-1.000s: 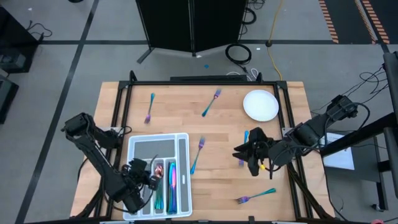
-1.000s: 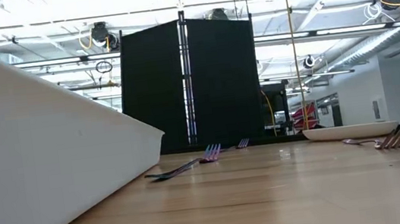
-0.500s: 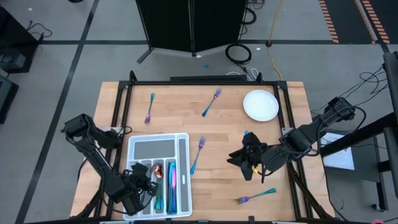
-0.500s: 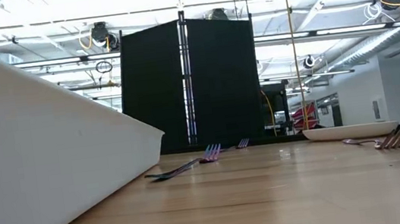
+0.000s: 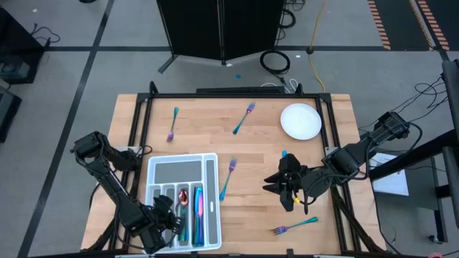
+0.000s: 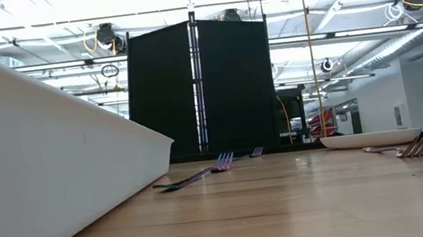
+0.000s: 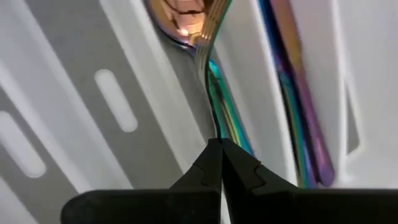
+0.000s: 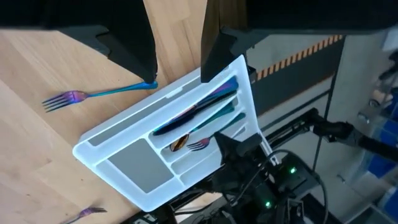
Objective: Sort silverware
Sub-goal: Put the middle iridescent fork into the cutlery tray, then put the top left iridescent fork into the cutlery tray
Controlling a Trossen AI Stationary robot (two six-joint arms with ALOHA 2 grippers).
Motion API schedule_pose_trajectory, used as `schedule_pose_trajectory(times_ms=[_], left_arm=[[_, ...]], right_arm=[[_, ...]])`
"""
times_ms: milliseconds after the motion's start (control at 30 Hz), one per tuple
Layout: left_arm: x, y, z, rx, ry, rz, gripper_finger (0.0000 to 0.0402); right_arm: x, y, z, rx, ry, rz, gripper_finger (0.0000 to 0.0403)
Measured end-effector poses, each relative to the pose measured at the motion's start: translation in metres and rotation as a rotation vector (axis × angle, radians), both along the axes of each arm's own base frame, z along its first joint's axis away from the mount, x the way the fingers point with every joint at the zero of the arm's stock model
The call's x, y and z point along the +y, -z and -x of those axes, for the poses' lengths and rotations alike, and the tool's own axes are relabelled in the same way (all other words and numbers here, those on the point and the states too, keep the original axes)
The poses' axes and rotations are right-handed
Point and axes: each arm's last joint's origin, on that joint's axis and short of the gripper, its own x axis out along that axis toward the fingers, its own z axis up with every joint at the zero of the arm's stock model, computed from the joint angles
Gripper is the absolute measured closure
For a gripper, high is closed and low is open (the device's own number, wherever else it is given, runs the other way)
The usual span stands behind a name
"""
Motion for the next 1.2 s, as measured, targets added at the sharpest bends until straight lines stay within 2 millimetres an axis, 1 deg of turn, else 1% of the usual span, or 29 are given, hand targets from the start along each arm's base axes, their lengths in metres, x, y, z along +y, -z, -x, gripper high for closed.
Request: schedule_pose_trajectory(times_ms=[300, 567, 700, 767, 867, 967, 1100, 1200], left_arm=[[0.011, 0.003, 0.008, 0.197, -0.017, -0.040, 0.0400], [0.014, 0.003, 0.011, 0.246, -0.015, -0.059, 0.0398], [0.016, 0.003, 0.012, 0.279, -0.020, -0.058, 0.0373], [0.016, 0.000, 0.012, 0.255, -0.011, -0.054, 0.0356], [0.018, -0.013, 0.011, 0.160, 0.057, -0.059, 0.0336], [0.027, -0.031, 0.007, 0.051, 0.125, -0.098, 0.0330], [0.047, -0.061, -0.002, -0.116, 0.214, -0.169, 0.0329], [0.069, -0.077, -0.010, -0.174, 0.212, -0.215, 0.0329]], right_arm=[[0.000, 0.001, 0.001, 0.020, -0.060, 0.049, 0.0293], [0.001, 0.002, 0.002, 0.037, -0.082, 0.045, 0.0293], [0.000, 0.002, 0.001, 0.037, -0.080, 0.045, 0.0293], [-0.001, 0.002, 0.001, 0.038, -0.075, 0.042, 0.0293], [-0.001, 0.002, 0.000, 0.035, -0.071, 0.039, 0.0293], [-0.001, 0.002, 0.000, 0.030, -0.070, 0.036, 0.0293], [-0.003, 0.002, -0.001, 0.030, -0.061, 0.034, 0.0293], [-0.006, 0.002, -0.002, 0.031, -0.053, 0.038, 0.0293]])
